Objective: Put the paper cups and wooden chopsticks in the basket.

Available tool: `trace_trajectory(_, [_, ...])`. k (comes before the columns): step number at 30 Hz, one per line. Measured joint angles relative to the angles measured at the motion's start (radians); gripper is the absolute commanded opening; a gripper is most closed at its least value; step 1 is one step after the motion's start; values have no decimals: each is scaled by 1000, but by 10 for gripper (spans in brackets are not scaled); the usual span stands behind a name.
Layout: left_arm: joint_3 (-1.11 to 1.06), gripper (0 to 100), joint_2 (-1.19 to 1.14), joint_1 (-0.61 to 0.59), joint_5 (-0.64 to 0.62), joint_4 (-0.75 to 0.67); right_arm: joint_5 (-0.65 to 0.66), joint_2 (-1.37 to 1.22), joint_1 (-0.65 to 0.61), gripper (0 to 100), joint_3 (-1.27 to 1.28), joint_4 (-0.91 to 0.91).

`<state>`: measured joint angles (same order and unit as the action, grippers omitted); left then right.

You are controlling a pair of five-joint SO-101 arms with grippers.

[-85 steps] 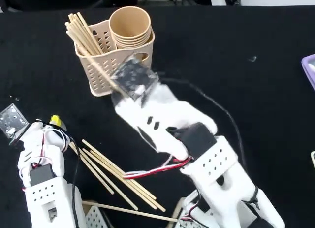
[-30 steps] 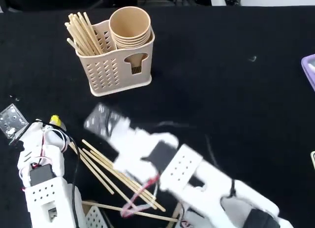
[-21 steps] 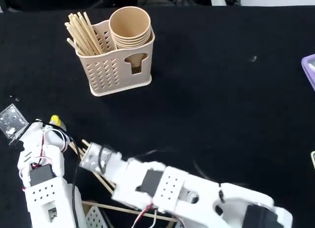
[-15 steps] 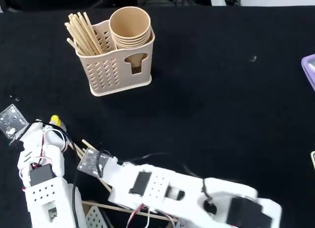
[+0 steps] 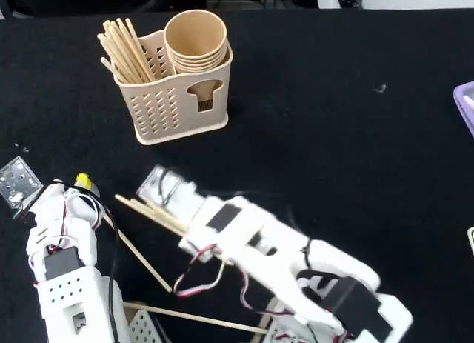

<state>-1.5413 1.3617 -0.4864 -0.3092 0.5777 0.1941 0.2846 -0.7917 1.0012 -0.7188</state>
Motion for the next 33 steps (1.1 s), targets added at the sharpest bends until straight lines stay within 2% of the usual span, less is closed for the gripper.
trace_trajectory(5, [0, 149, 0, 0, 0, 0, 55, 100, 94, 11, 2, -12])
trace_trajectory(13, [0, 149, 0, 0, 0, 0, 60, 265, 95, 11, 2, -51])
trace_trajectory(19, [0, 150, 0, 0, 0, 0, 60, 402, 95, 11, -140, -52])
trace_trajectory(25, [0, 150, 0, 0, 0, 0, 60, 416, 95, 11, -232, -52])
trace_trajectory(29, [0, 150, 0, 0, 0, 0, 60, 416, 94, 11, -204, -52])
trace_trajectory(33, [0, 150, 0, 0, 0, 0, 60, 416, 48, 11, -43, -48])
